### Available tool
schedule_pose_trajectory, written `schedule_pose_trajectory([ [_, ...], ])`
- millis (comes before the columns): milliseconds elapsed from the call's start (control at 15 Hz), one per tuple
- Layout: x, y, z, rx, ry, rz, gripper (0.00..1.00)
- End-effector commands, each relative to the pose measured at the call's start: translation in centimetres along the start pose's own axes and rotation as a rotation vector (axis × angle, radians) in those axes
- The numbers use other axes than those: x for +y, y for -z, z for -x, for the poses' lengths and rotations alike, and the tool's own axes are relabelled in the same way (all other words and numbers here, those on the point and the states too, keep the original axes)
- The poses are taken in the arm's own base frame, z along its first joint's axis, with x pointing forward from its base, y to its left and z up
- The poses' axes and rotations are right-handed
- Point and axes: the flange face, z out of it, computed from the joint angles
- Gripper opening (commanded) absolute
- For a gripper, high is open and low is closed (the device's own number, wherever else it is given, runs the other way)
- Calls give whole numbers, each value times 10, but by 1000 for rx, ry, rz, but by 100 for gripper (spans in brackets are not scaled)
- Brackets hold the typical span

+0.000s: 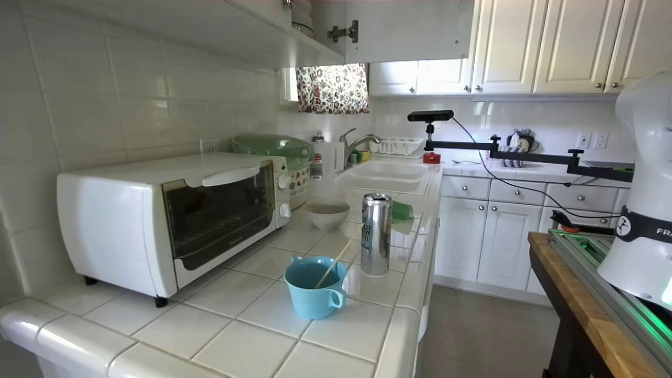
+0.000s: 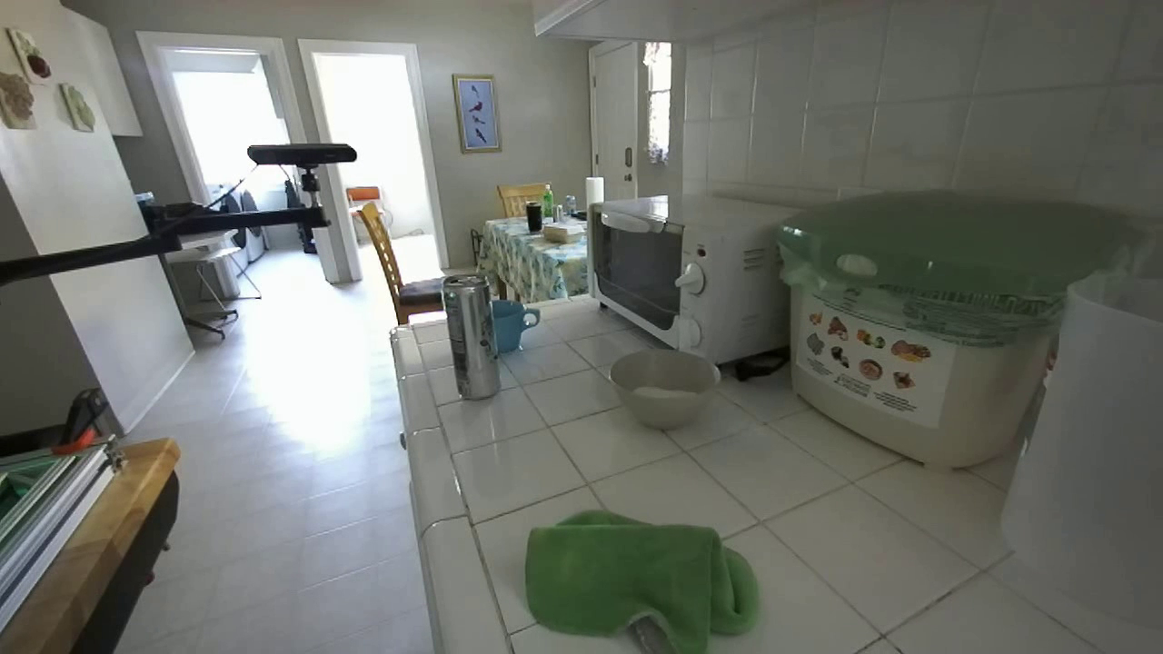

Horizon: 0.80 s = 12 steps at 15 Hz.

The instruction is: Open the left closed cabinet door

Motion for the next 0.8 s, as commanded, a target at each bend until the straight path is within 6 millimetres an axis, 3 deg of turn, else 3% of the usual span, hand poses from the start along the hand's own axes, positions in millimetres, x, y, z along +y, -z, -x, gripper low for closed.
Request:
schedule_pose_trajectory([
  [0,13,10,-9,41,3,42,100],
  [333,26,12,-15,17,45,-7,100],
  [733,58,16,-49,5,96,-68,100],
])
